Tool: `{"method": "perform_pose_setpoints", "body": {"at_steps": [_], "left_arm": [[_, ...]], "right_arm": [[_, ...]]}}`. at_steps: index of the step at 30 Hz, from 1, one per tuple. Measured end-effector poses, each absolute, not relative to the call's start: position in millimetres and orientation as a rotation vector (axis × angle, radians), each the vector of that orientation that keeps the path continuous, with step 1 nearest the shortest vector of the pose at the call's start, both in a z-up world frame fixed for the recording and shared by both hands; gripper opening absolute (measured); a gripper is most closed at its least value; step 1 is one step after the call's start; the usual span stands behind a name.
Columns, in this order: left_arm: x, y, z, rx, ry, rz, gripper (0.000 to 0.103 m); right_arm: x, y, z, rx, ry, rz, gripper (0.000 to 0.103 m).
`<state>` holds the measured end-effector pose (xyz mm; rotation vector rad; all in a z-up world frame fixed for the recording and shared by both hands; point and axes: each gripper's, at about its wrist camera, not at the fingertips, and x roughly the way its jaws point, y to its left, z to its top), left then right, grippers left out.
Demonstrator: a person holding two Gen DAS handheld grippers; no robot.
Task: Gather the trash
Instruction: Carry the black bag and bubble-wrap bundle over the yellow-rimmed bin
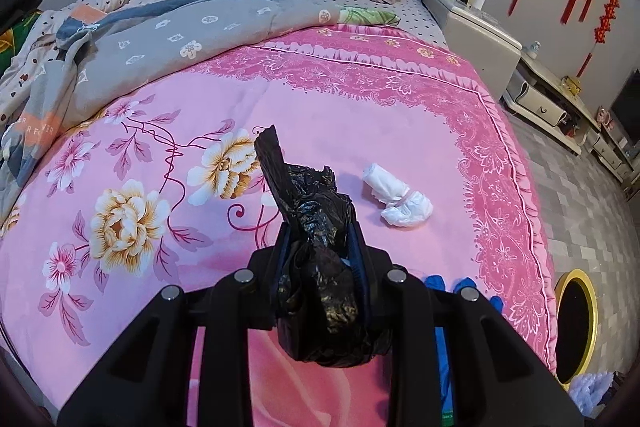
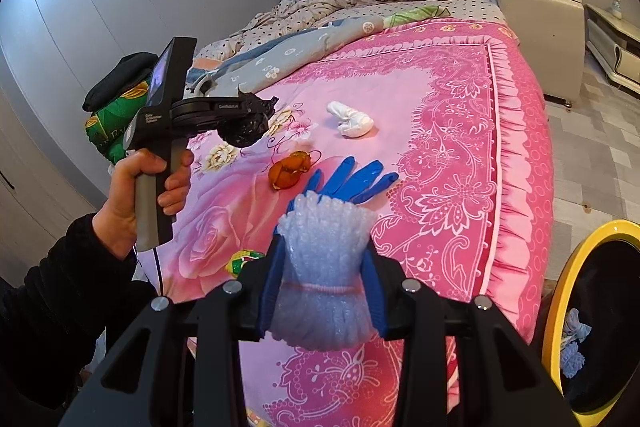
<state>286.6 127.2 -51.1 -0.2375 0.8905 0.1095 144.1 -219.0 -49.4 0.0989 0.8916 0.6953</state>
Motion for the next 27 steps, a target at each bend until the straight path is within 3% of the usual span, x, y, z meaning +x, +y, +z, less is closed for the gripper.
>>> {"method": "perform_pose_setpoints", "body": {"at_steps": [27], "left_arm": [[210.7, -1.6, 12.8, -0.147, 0.809, -0.151, 0.027]], "right_arm": [[130.5, -291.6, -5.7, 0.223, 0.694, 0.55, 0.035]]}}
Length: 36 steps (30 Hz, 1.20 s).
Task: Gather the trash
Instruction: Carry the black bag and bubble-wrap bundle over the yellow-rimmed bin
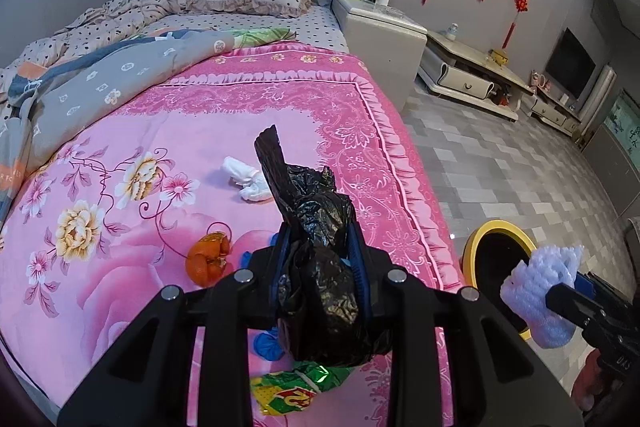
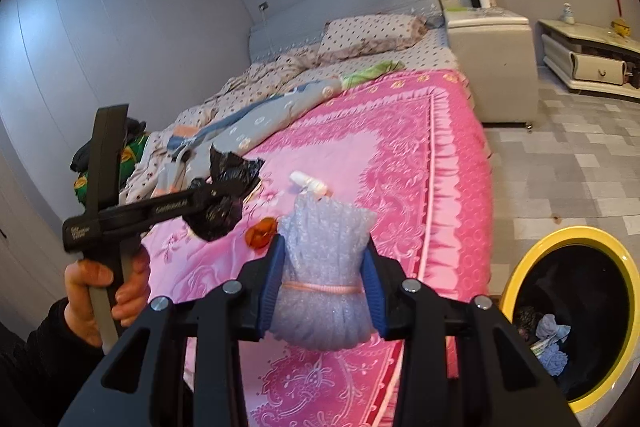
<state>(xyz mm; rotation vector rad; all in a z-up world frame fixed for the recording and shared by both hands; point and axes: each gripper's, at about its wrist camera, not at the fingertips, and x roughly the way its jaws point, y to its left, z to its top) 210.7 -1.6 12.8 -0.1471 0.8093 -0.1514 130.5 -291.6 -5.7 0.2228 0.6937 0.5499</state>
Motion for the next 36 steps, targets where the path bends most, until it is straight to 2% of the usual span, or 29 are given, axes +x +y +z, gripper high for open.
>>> {"method": "perform_pose_setpoints", "body": {"at_steps": [19, 36], "left_arm": [[205.8, -95.0, 43.9, -0.112, 0.777, -0.331, 0.027], [214.0, -188.2, 31.9, -0.054, 0.826, -0.477, 0.027]], "right_arm": [[131.0, -372.5, 14.0, 0.307, 0.572, 0.386, 0.035], [119.8, -449.9, 3.0, 0.405, 0.541, 0.216, 0.035]]}}
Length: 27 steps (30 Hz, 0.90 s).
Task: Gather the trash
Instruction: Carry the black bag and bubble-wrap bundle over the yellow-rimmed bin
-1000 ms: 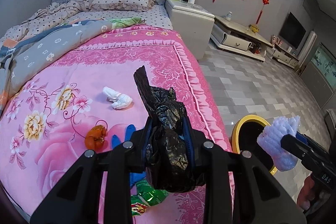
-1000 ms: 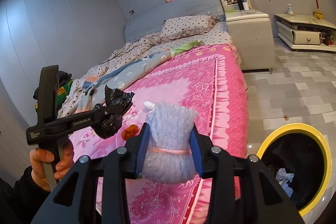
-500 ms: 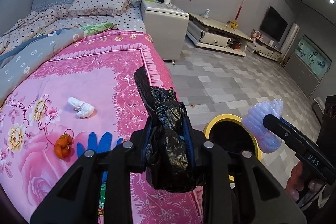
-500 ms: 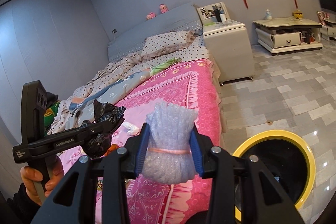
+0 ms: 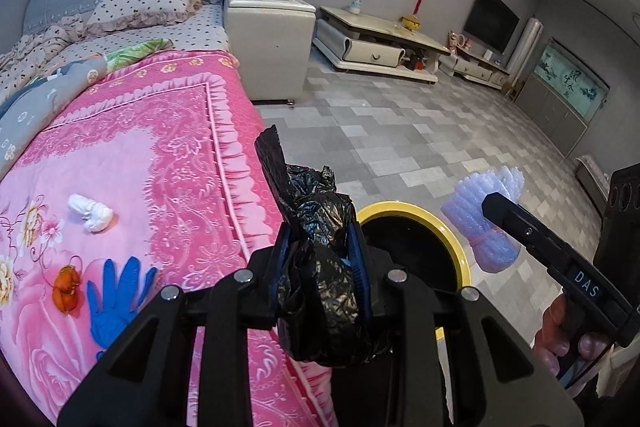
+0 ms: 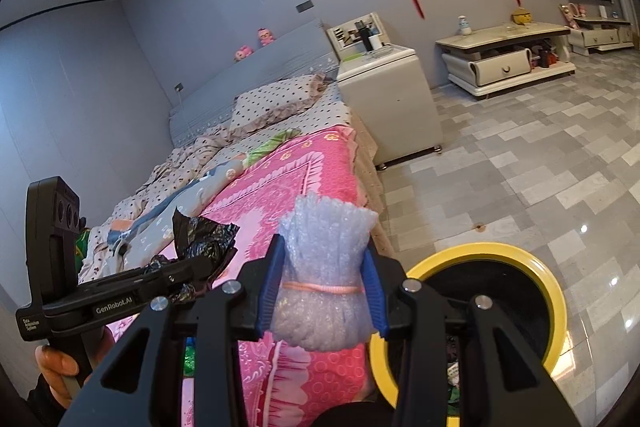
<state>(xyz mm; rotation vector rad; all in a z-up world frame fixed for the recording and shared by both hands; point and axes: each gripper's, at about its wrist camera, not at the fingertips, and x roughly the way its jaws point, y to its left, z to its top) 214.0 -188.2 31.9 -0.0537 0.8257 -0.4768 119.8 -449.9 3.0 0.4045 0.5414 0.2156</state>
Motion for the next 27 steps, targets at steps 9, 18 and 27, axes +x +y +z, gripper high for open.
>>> {"method": "perform_pose_setpoints", "body": {"at_steps": [9, 18, 27], "left_arm": [[221.7, -233.7, 15.1, -0.011, 0.869, -0.524, 0.027], [238.6, -273.8, -18.9, 0.011, 0.947, -0.553, 0.027], [250.3, -299.8, -52.2, 0.024, 1.009, -0.564, 0.027]], "right_arm": [[121.0, -489.5, -13.9, 0.463, 0.554, 0.128, 0.035], [127.4, -520.1, -37.4, 0.493, 0.587, 0.04, 0.036], [143.2, -545.9, -70.6, 0.546, 0.65, -0.024, 0.036]]}}
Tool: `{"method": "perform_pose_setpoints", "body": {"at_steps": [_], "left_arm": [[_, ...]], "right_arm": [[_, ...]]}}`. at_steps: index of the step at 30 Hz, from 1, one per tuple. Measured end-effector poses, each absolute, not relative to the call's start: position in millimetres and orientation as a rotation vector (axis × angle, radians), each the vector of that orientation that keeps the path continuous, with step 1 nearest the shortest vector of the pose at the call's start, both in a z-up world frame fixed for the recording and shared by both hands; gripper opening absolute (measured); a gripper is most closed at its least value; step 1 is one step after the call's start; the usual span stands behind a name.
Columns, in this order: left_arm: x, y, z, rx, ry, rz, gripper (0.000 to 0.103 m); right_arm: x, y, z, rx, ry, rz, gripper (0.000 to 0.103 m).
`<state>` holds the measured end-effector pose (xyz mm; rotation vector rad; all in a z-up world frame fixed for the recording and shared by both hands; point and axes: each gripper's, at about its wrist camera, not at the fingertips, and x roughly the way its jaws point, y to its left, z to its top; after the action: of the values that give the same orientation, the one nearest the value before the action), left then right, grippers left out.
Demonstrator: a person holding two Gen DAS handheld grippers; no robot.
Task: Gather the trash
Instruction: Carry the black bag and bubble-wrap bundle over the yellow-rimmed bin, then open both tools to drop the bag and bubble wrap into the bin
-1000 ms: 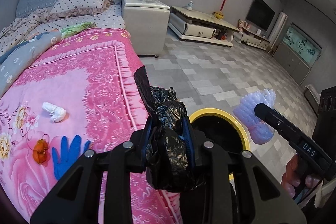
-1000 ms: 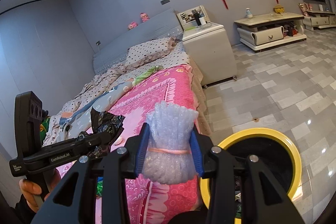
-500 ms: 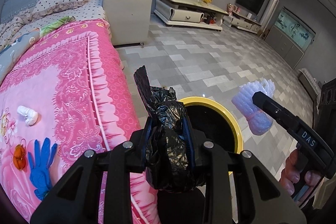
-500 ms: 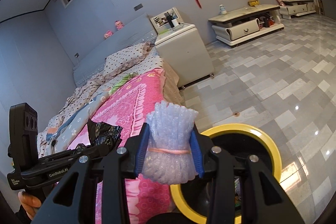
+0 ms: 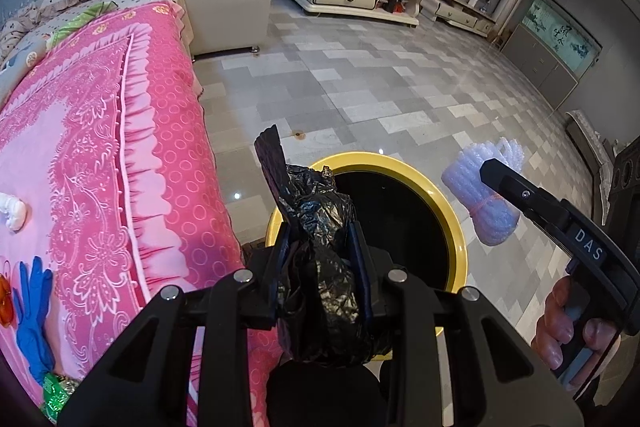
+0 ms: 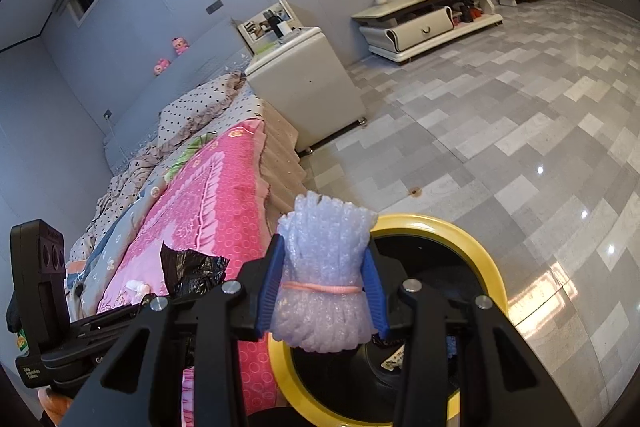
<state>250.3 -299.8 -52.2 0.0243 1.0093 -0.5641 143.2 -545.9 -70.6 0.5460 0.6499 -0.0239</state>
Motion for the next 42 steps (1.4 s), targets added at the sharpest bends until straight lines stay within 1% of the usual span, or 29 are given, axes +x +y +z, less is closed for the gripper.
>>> {"method": "perform_pose_setpoints", "body": {"at_steps": [12, 18, 22, 24, 27, 29, 31, 32, 35, 37, 42], "left_arm": [[255.2, -330.6, -89.4, 0.054, 1.062, -0.584, 0.027], [255.2, -333.7, -95.3, 0.05, 1.071, -0.591, 0.027], [256.4, -332.5, -95.3, 0.044, 1.06, -0.605, 0.029], [255.3, -331.9, -94.9, 0.043, 1.058, -0.614, 0.031], [253.3, -328.9, -93.3, 0.035, 1.053, -0.623, 0.037], [251.5, -325.6, -90.2, 0.029, 1.044, -0.623, 0.046], [248.6, -322.0, -86.0, 0.027, 1.029, -0.621, 0.053], [247.7, -319.8, -83.5, 0.025, 1.02, -0.622, 0.059], [243.0, -313.2, -75.2, 0.025, 0.987, -0.606, 0.069], [241.6, -307.1, -69.7, 0.021, 0.975, -0.598, 0.073], [238.8, -287.2, -59.6, -0.003, 0.964, -0.571, 0.077]], "right_arm": [[158.3, -570.2, -105.8, 0.608, 0.73, -0.108, 0.036], [157.3, -575.3, -113.8, 0.628, 0.755, -0.134, 0.036], [156.9, -578.4, -114.7, 0.636, 0.76, -0.14, 0.041], [156.0, -577.9, -114.4, 0.634, 0.764, -0.136, 0.041], [153.8, -577.5, -113.3, 0.641, 0.765, -0.142, 0.045], [153.1, -577.5, -111.0, 0.638, 0.763, -0.155, 0.047], [150.8, -578.7, -109.9, 0.643, 0.762, -0.167, 0.052], [149.7, -578.8, -109.5, 0.642, 0.762, -0.175, 0.053], [146.4, -577.9, -107.0, 0.639, 0.758, -0.189, 0.058], [144.2, -576.9, -104.8, 0.643, 0.756, -0.193, 0.061], [140.1, -567.6, -93.9, 0.614, 0.743, -0.191, 0.067]]}}
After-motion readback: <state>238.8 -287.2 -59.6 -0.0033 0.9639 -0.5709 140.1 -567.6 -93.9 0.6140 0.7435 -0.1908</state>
